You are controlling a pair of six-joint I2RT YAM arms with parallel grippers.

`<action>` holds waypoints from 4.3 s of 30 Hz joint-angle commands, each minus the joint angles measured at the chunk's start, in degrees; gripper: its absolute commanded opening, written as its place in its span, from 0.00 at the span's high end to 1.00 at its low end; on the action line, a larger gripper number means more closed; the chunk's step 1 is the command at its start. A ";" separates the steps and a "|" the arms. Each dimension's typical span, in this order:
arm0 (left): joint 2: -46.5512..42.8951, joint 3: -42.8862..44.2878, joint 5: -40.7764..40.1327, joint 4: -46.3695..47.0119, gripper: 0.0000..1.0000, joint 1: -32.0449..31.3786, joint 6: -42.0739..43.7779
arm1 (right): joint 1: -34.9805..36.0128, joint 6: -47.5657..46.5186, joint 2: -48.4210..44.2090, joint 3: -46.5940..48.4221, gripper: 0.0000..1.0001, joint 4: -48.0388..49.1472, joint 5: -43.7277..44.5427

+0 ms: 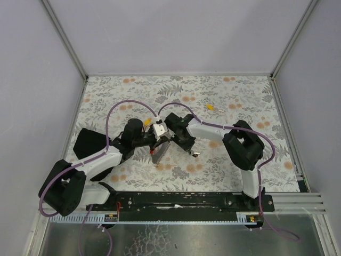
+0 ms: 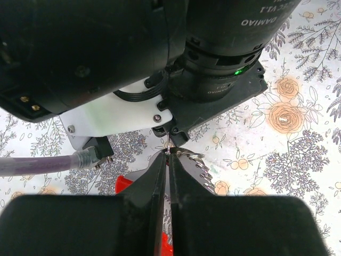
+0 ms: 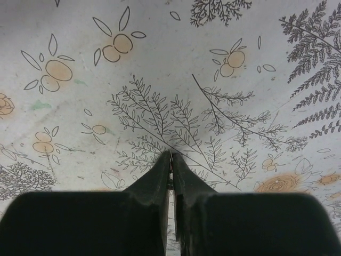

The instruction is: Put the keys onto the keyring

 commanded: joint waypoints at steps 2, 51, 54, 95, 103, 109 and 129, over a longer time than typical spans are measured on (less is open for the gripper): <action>-0.99 0.00 0.67 3.83 1.00 0.02 -0.28 | -0.08 -0.84 -2.26 1.13 0.85 3.88 -0.64; -0.53 -0.13 1.18 4.47 1.00 0.05 -0.72 | -0.02 4.59 -30.28 -52.11 0.73 70.26 1.54; -0.53 -0.09 1.16 4.36 1.00 0.00 -0.72 | -0.06 4.90 -29.41 -51.95 0.74 69.74 1.87; -0.20 -0.59 8.49 4.21 1.00 -0.05 2.49 | -0.04 -13.65 -46.32 -45.99 1.00 53.26 -9.11; 0.15 -0.41 10.94 3.50 1.00 -0.49 3.98 | -0.06 -24.51 -48.47 -44.35 1.00 51.93 -17.10; 0.39 -0.13 13.57 3.48 1.00 -0.50 3.98 | -0.05 -27.76 -49.81 -46.79 1.00 58.30 -21.22; 1.97 1.27 15.80 3.15 1.00 -0.49 2.40 | -0.06 -28.98 -44.34 -46.14 1.00 62.54 -26.46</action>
